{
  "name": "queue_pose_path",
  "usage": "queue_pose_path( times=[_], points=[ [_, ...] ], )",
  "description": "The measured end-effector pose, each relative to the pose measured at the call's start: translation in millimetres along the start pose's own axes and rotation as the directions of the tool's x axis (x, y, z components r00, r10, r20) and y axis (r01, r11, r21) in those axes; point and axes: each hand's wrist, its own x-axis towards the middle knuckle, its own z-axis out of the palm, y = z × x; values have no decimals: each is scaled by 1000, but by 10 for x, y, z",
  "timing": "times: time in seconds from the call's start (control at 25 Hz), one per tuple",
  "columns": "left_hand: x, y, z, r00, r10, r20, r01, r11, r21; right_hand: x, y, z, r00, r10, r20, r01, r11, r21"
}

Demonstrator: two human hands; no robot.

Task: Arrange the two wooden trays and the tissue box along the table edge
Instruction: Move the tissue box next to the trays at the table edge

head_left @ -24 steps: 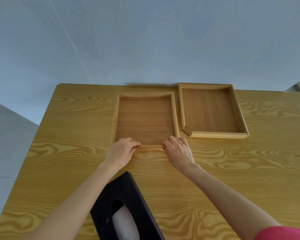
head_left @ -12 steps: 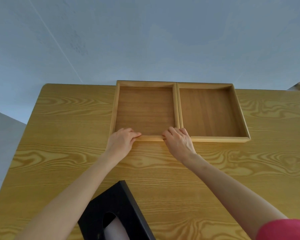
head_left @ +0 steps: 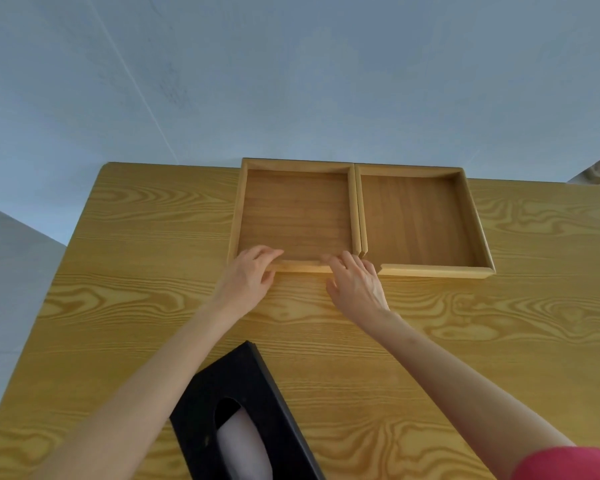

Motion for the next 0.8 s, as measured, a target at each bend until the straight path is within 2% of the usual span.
queue_pose_path(
  times=[0.12,0.28,0.36,0.48,0.6,0.8],
  points=[
    [-337,18,-66,999,-39,-3,39,998,-55,-300,-247,-60,999,2,50,-8,994,111],
    [-797,19,-32,973,-172,152,187,979,-87,-731,-604,-19,974,2,228,-75,947,313],
    [-981,-11,-28,962,-189,196,218,966,-139,-920,-751,44,945,2,327,-134,915,380],
    [-1213,-57,-82,944,-167,284,228,954,-197,-1145,-907,125,916,-16,402,-165,896,412],
    [-1375,-51,-142,927,-168,336,233,958,-165,-1312,-1005,196,927,-34,374,-151,879,453],
    [-1439,-31,-188,926,-163,341,235,955,-182,-1364,-1118,190,958,10,287,-155,859,488]
  ],
)
